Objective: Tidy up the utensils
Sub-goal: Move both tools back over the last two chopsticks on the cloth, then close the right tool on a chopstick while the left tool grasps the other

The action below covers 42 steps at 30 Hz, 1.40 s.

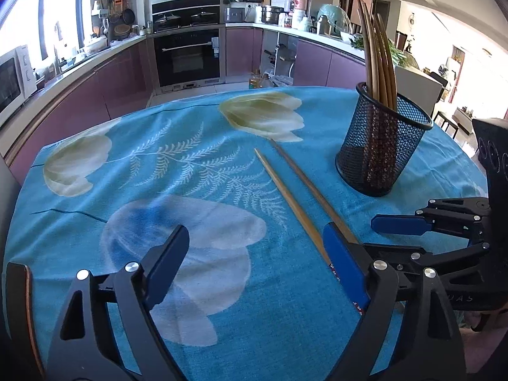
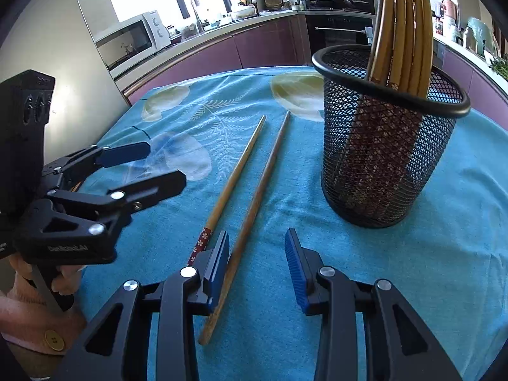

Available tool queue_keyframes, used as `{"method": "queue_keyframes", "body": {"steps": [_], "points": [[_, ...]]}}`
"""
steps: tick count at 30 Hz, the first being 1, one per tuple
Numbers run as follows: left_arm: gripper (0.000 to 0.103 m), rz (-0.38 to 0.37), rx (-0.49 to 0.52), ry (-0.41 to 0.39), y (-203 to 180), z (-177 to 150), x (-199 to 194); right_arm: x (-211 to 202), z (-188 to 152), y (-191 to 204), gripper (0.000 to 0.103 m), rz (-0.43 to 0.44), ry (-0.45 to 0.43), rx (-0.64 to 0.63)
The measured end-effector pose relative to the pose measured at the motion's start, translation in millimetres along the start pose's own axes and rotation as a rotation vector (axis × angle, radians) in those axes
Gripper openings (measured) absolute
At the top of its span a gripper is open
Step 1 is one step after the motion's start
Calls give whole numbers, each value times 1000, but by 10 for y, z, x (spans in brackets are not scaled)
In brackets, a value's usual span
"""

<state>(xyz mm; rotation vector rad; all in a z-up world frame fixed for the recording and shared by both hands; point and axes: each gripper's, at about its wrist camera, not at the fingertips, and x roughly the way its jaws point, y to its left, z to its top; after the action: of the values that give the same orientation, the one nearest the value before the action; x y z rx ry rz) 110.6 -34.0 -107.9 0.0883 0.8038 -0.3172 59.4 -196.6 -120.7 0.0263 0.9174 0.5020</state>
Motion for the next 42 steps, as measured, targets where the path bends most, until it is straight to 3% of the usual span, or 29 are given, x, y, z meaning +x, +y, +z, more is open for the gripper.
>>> {"method": "queue_keyframes", "body": {"steps": [12,22,34,42], "points": [[69,-17,69,94,-234,86,332,-28,-6,-37,33,11,2,-4],[45,-26,83,115,-244,68,397,-25,2,-44,33,15,2,-6],[44,-23,46,116,-81,132,445,190,224,21,33,-24,-12,-32],[32,-25,20,116,-28,187,511,283,327,-5,19,-43,-26,-11]]}}
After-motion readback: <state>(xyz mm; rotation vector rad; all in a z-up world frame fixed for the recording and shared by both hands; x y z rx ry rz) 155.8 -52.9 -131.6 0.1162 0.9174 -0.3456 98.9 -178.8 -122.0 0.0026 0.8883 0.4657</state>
